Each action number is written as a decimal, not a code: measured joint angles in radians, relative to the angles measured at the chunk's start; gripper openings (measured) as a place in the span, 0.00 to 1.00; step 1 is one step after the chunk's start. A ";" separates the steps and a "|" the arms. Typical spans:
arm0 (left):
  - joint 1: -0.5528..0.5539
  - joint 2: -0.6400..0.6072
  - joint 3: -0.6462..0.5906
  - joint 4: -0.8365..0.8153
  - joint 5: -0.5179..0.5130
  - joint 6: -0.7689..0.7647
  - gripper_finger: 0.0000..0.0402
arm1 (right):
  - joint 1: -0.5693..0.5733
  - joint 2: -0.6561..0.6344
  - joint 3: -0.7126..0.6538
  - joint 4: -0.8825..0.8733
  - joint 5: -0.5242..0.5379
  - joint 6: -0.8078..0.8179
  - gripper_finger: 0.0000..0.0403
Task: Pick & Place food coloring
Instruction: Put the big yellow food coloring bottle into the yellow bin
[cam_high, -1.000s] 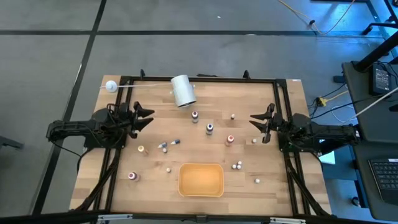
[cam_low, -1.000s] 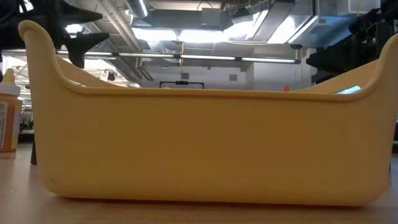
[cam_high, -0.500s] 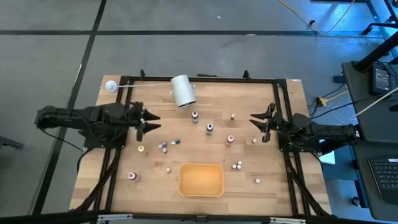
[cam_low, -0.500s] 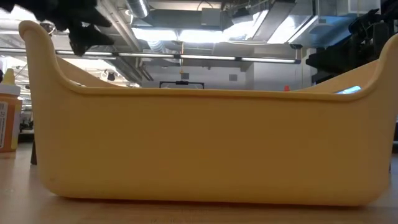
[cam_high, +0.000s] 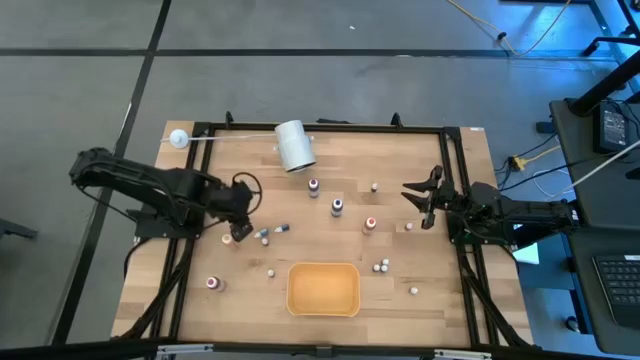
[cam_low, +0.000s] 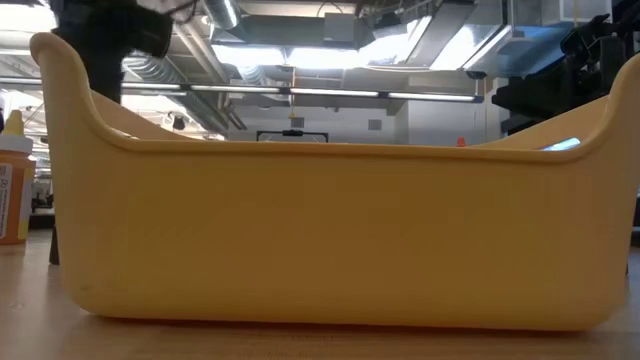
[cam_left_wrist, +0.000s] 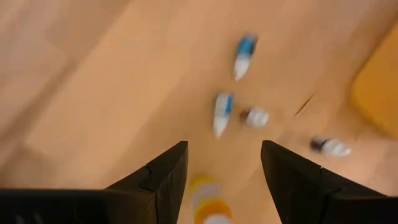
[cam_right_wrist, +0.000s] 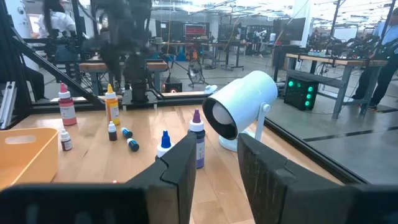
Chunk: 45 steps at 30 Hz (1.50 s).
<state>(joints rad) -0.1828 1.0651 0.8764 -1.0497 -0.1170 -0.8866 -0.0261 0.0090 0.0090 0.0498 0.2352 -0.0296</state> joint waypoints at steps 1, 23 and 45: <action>-0.008 0.020 0.000 -0.008 0.014 -0.034 0.49 | 0.000 0.000 0.000 0.000 0.000 0.000 0.30; -0.153 0.250 0.000 -0.122 0.089 -0.281 0.49 | 0.000 0.000 0.000 0.000 0.000 0.052 0.30; -0.197 0.235 0.000 -0.133 0.142 -0.306 0.39 | 0.000 0.000 0.000 0.000 0.000 0.051 0.30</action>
<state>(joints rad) -0.3801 1.2999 0.8764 -1.1828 0.0250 -1.1924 -0.0257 0.0090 0.0086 0.0498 0.2348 0.0217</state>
